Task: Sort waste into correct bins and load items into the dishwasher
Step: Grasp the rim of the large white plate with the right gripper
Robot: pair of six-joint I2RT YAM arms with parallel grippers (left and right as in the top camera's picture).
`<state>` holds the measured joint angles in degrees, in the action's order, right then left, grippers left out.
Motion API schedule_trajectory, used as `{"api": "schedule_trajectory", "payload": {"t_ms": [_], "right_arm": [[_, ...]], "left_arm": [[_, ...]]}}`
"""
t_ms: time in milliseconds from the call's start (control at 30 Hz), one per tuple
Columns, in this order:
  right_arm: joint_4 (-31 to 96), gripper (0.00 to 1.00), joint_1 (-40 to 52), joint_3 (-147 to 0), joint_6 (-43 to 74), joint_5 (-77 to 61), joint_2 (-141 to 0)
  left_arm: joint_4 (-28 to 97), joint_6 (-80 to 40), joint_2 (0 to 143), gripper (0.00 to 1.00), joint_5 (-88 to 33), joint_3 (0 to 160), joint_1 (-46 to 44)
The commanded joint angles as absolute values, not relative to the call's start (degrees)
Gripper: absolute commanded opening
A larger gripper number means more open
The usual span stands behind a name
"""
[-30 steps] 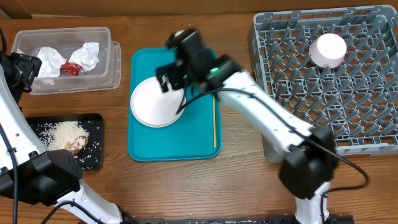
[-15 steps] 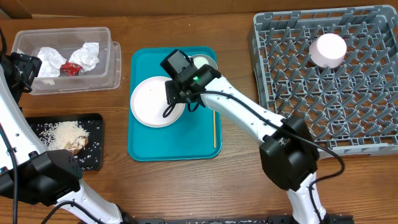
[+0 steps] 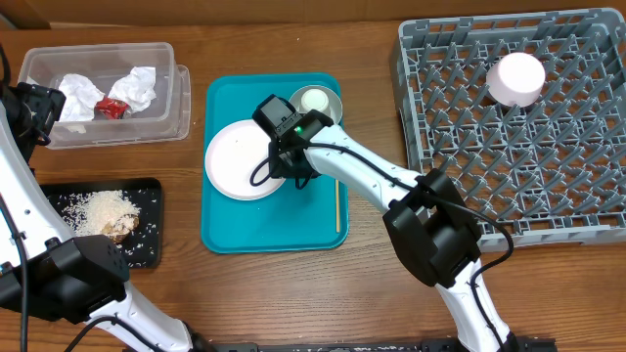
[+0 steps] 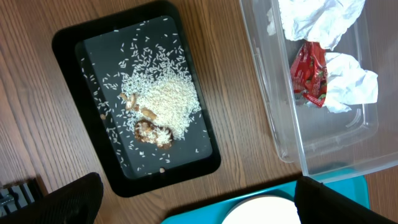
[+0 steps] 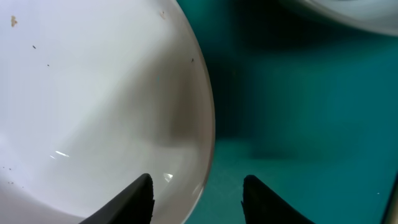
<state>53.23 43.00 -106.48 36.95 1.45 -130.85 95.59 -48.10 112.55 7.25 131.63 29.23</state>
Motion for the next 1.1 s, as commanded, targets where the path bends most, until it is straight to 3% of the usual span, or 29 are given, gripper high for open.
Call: {"api": "schedule_trajectory", "payload": {"t_ms": [0, 133, 967, 1067], "right_arm": [[53.3, 0.41, 44.1, -106.5, 38.2, 1.2, -132.2], [53.3, 0.29, 44.9, -106.5, 39.4, 0.7, -132.2], [53.5, 0.29, 45.4, -105.0, 41.0, 0.5, -132.2], [53.3, 0.15, 45.4, -104.3, 41.3, 1.7, -132.3]], "left_arm": [[95.5, -48.9, 113.1, 1.00, 7.2, 131.6, 28.8], [95.5, -48.9, 113.1, 1.00, 7.2, 131.6, 28.8], [95.5, -48.9, 113.1, 1.00, 7.2, 131.6, 28.8], [95.5, -48.9, 113.1, 1.00, 7.2, 131.6, 28.8]]}}
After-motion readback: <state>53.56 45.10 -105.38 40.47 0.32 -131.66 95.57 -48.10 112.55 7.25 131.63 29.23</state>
